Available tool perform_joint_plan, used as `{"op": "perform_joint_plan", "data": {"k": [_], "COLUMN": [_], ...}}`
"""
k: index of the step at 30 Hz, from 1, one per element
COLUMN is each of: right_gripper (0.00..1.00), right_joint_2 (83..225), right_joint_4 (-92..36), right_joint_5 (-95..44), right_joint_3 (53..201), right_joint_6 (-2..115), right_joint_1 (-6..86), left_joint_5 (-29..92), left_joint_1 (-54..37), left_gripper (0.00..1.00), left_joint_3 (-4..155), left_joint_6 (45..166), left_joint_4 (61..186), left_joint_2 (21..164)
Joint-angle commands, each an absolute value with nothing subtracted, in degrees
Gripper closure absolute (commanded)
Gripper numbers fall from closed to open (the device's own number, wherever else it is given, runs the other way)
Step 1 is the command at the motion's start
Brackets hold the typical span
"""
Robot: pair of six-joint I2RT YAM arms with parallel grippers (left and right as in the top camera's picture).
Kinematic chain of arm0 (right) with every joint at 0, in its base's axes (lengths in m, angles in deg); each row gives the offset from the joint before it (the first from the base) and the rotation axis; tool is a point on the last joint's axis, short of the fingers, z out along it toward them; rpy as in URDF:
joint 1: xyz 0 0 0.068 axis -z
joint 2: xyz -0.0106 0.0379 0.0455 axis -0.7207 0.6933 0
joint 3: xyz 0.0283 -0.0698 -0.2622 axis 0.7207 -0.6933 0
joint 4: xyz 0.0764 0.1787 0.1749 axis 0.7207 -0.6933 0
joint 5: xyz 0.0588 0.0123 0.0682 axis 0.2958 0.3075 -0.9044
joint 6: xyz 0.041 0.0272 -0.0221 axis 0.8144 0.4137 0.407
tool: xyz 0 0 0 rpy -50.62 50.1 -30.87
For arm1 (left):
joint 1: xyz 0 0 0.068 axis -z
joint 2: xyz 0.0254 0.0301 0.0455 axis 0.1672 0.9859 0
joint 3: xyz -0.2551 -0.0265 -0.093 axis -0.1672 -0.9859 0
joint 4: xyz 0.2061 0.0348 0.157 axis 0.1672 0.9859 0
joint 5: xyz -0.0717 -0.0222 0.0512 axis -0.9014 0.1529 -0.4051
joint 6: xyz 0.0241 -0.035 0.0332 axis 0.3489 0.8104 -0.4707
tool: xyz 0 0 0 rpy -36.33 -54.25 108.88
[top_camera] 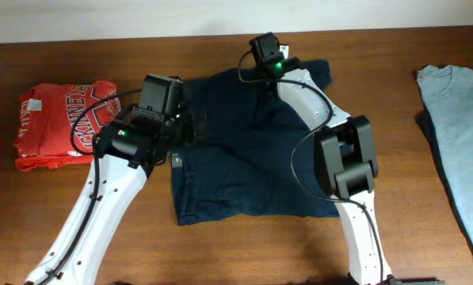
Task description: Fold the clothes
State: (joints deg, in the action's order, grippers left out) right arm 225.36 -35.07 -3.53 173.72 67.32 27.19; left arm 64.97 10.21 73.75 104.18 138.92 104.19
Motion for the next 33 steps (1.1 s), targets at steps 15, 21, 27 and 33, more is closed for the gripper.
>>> {"op": "perform_joint_plan", "data": {"k": [15,21,27,33], "right_gripper": [0.91,0.9,0.37,0.03], "right_joint_2": [214.93,214.93,214.93,214.52], "right_joint_4": [-65.56,-72.69,-76.53,-77.84], "right_joint_5": [-9.72,-9.61,-10.39,-10.76], "right_joint_3": [173.99,173.92,171.28,170.62], "right_joint_6": [74.93,80.66,80.37,78.12], "right_joint_1": [38.52,42.19,43.48,44.26], "left_joint_5": [66.52,66.52,66.52,66.52], "left_joint_1": [10.08,10.08,10.08,10.08], "left_gripper": [0.01,0.01,0.01,0.01], "left_joint_3": [73.9,73.9,73.9,73.9], "left_joint_6": [103.92,103.89,103.89,103.39], "left_joint_4": [138.88,138.92,138.94,138.9], "left_joint_2": [105.06,105.06,105.06,105.06]}}
